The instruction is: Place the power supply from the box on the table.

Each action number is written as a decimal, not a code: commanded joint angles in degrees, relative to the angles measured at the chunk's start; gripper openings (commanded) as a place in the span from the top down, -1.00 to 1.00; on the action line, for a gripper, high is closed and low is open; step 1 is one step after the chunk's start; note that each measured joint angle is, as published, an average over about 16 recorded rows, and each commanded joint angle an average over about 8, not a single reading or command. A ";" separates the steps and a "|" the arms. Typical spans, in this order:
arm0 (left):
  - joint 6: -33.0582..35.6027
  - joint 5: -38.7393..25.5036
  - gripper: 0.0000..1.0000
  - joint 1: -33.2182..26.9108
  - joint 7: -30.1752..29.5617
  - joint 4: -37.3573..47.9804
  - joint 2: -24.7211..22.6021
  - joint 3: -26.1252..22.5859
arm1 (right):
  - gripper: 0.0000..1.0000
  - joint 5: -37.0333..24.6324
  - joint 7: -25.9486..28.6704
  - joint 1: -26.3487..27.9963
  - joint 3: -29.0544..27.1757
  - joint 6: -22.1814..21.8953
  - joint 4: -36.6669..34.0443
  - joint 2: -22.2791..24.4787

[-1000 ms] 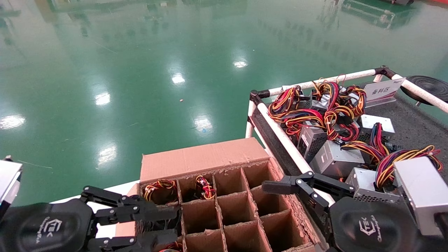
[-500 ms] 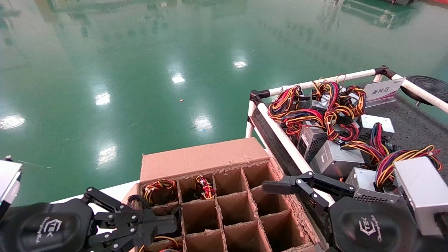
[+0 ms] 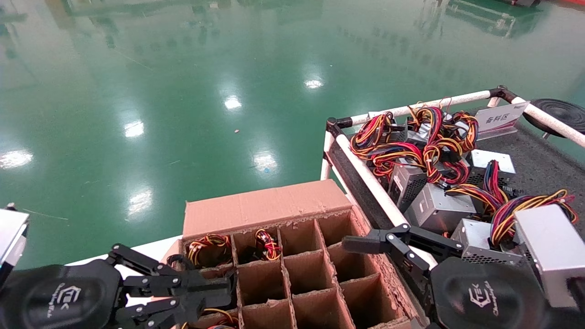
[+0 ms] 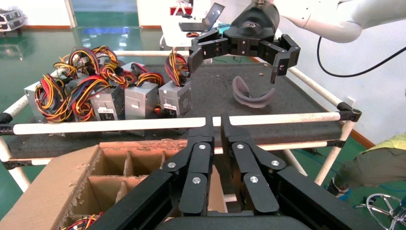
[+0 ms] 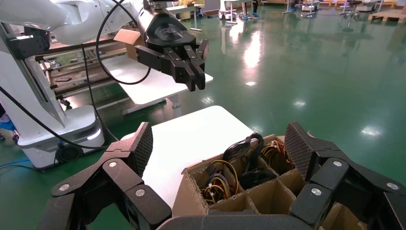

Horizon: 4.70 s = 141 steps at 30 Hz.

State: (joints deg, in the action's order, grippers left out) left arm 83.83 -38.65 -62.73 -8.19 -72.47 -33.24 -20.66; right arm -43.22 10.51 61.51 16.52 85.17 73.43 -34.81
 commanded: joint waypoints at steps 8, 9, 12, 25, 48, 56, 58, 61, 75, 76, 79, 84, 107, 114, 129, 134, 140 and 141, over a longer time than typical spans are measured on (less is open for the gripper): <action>0.00 0.00 -1.00 -0.01 0.00 0.01 0.00 -0.01 | -1.00 -6.58 -0.34 -0.49 2.22 -2.66 0.82 0.11; 0.00 0.00 -1.00 -0.01 0.00 0.01 0.00 -0.01 | -1.00 -7.68 -0.24 -0.51 2.65 -3.12 0.99 0.03; 0.00 0.00 -1.00 -0.01 0.01 0.01 0.00 -0.01 | -1.00 -10.76 0.46 -0.42 3.94 -4.77 1.10 -0.67; 0.00 0.01 -1.00 -0.01 0.01 0.01 0.00 -0.02 | -1.00 -24.34 4.39 3.85 10.39 -14.39 -3.89 -10.47; 0.00 0.02 -1.00 -0.01 0.02 0.01 0.01 -0.03 | -0.08 -34.87 0.95 15.92 16.60 -21.01 -24.73 -29.44; 0.00 0.02 -1.00 -0.02 0.02 0.01 0.01 -0.03 | 1.00 -34.54 -1.94 17.17 16.57 -20.94 -30.73 -31.85; 0.00 0.02 -1.00 -0.02 0.02 0.01 0.01 -0.03 | 1.00 -34.43 -2.45 17.30 16.56 -20.89 -31.80 -32.32; 0.00 0.02 -1.00 -0.02 0.02 0.01 0.01 -0.04 | 1.00 -34.31 -3.12 17.41 16.58 -20.89 -33.17 -33.01; -0.01 0.03 -1.00 -0.02 0.02 0.01 0.01 -0.04 | 1.00 -34.14 -5.44 18.57 16.49 -21.49 -38.50 -35.41; -0.01 0.03 -1.00 -0.02 0.02 0.01 0.01 -0.04 | 1.00 -34.10 -5.65 18.66 16.47 -21.48 -38.86 -35.54; -0.01 0.03 -1.00 -0.02 0.02 0.01 0.01 -0.05 | 1.00 -34.02 -6.30 18.94 16.40 -21.45 -39.98 -35.85; -0.01 0.03 -1.00 -0.02 0.03 0.01 0.01 -0.05 | 1.00 -33.95 -7.46 19.61 16.31 -21.35 -42.29 -36.32; -0.01 0.04 -1.00 -0.02 0.03 0.01 0.02 -0.06 | 1.00 -28.33 -10.15 22.55 13.15 -15.45 -48.53 -36.43; -0.02 0.04 -1.00 -0.02 0.03 0.01 0.02 -0.07 | 1.00 -24.15 -6.42 24.74 10.67 -11.27 -45.24 -33.58; -0.02 0.05 -1.00 -0.03 0.04 0.01 0.02 -0.07 | 1.00 -16.69 11.98 32.18 3.02 -10.68 -20.90 -16.29; -0.02 0.05 -1.00 -0.03 0.04 0.01 0.02 -0.08 | 1.00 -16.21 17.85 34.78 0.30 -12.72 -14.49 -8.77; -0.02 0.05 -1.00 -0.03 0.04 0.01 0.03 -0.08 | 1.00 -17.26 21.12 38.45 -2.12 -12.90 -12.34 -0.21; -0.02 0.05 -1.00 -0.03 0.04 0.01 0.03 -0.08 | 1.00 -17.50 21.33 39.07 -2.44 -12.68 -12.44 1.13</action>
State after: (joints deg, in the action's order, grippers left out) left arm 83.81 -38.60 -62.76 -8.15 -72.46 -33.22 -20.74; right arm -60.81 31.13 100.37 14.33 72.93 60.19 -34.10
